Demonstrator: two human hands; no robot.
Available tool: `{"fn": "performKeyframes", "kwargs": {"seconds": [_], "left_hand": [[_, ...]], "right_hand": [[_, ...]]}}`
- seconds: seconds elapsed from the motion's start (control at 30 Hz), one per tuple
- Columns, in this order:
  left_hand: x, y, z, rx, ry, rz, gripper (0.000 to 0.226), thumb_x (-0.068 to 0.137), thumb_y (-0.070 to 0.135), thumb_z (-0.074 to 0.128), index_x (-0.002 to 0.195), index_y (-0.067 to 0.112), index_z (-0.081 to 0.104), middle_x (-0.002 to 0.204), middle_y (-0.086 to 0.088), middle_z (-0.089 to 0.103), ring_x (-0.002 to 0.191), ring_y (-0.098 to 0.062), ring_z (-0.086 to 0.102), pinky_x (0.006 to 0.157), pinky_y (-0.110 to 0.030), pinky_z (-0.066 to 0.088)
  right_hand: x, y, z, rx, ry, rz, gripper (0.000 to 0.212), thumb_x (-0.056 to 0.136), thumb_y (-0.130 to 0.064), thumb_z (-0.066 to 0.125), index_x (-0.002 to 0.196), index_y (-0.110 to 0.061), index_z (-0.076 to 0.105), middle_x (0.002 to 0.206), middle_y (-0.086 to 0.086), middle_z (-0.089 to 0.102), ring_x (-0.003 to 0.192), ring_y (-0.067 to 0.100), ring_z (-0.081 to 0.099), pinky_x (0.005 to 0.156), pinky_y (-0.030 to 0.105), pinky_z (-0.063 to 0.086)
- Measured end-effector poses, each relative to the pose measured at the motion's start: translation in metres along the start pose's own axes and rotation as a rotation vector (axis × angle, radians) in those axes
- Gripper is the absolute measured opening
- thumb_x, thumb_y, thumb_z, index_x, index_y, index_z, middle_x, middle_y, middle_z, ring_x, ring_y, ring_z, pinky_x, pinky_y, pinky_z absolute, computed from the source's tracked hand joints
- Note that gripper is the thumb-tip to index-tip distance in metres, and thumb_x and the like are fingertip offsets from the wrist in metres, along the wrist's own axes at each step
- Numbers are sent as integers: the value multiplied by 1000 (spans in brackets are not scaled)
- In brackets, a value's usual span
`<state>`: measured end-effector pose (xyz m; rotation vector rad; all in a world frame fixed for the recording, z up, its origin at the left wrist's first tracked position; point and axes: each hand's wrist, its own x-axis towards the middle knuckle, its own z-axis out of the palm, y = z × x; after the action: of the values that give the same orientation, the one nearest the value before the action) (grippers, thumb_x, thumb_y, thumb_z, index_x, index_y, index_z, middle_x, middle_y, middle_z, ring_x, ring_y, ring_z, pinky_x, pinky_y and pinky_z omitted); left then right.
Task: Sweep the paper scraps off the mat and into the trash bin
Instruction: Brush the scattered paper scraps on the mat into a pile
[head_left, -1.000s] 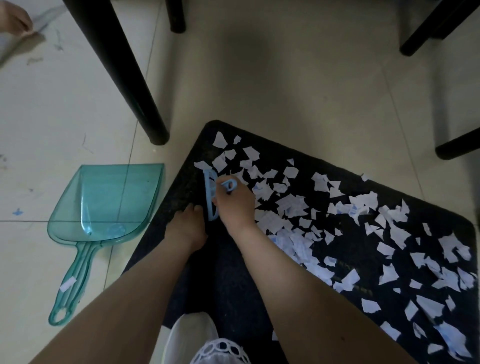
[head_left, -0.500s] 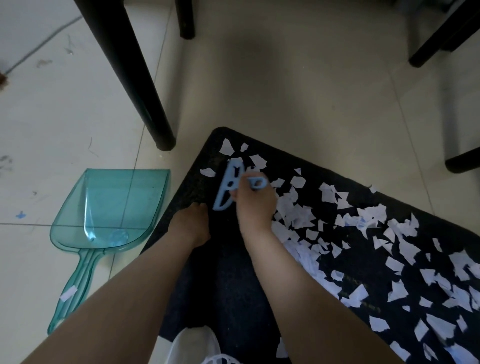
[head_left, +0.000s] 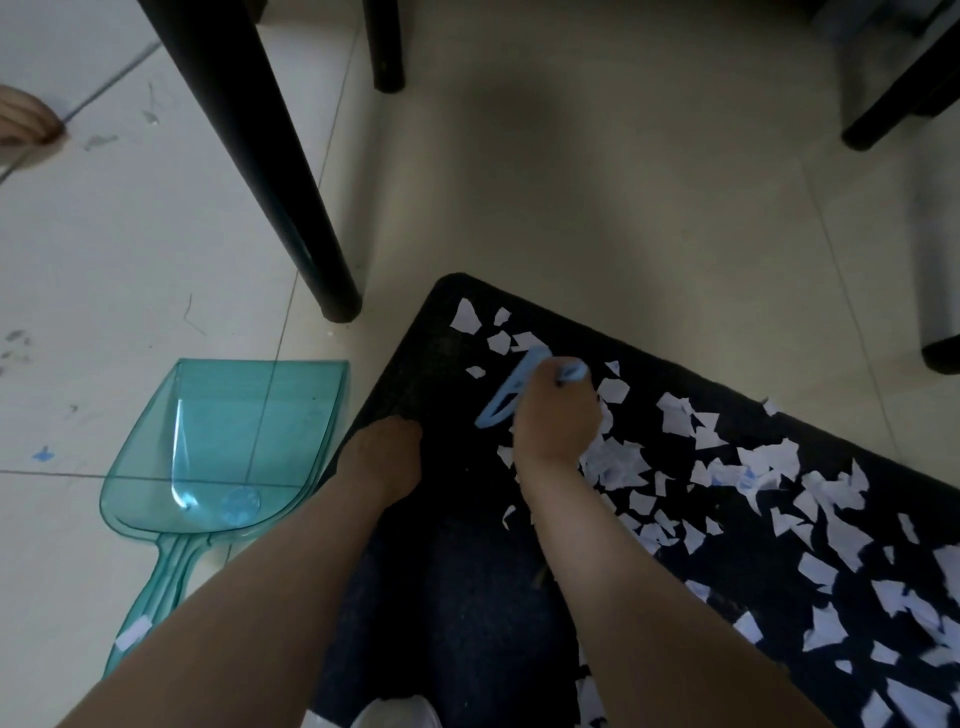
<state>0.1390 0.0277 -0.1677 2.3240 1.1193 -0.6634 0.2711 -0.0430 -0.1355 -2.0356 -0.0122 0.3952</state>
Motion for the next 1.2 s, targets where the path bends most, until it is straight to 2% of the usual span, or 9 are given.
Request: {"fn": "performKeyframes", "kwargs": {"seconds": [0.13,0.27,0.37,0.53,0.7,0.8,0.9,1.0,1.2], "left_hand": [[7,4,1,-50,81,-24,23,95,15,50,112,4,61,127,-13,51,108,-25,58,88,-31,48],[7,7,-6,127,-3,89,64,93,33,55,147,9,30,155,-11,25,137,-26,35,112,-32,30],[9,10,-10,217,-46,88,68,95,32,50,152,9,20,160,-11,14,142,-27,28,116,-32,23],[17,8,-9,136,-98,54,61,93,26,53,148,12,31,157,-8,24,137,-30,36,112,-37,36],[20,11,-7,129,-44,39,48,91,24,55,137,12,45,142,-9,42,126,-29,48,102,-38,46],[19,18,-8,155,-21,22,37,93,24,52,127,10,51,133,-9,45,117,-30,53,93,-37,47],[18,23,-4,176,-15,13,34,94,26,51,124,9,51,135,-10,42,114,-29,53,92,-36,47],[17,23,-2,196,3,27,35,93,25,52,125,11,50,132,-9,44,112,-28,54,89,-35,47],[17,24,-8,213,-31,24,39,92,26,53,127,10,48,129,-9,48,114,-30,56,90,-37,49]], "right_hand": [[-14,-14,-1,216,21,-45,24,95,-16,47,72,-22,51,65,-3,56,57,9,52,51,19,44],[-7,-26,33,163,-211,-69,14,93,-12,50,86,-18,62,81,6,66,72,16,64,64,32,54],[19,-27,59,37,-349,29,15,95,-18,49,95,-19,64,88,4,66,77,16,64,67,31,55],[44,-19,38,-95,-72,108,31,99,-23,39,83,-4,58,84,1,63,74,14,59,61,25,47],[34,-14,-4,58,182,168,38,98,-18,40,60,-16,39,64,-2,50,60,13,47,53,25,39],[24,-28,2,246,152,161,28,93,-18,47,67,-11,50,69,8,61,59,17,55,57,32,51],[28,-38,23,201,1,116,24,94,-22,52,80,-3,61,74,7,68,59,12,61,45,16,47],[44,-30,39,74,-96,79,25,95,-23,50,77,-7,57,79,16,67,66,19,64,53,27,50],[45,-8,-14,-161,168,14,24,100,-20,36,89,-8,53,74,-6,50,69,11,48,64,24,37]]}}
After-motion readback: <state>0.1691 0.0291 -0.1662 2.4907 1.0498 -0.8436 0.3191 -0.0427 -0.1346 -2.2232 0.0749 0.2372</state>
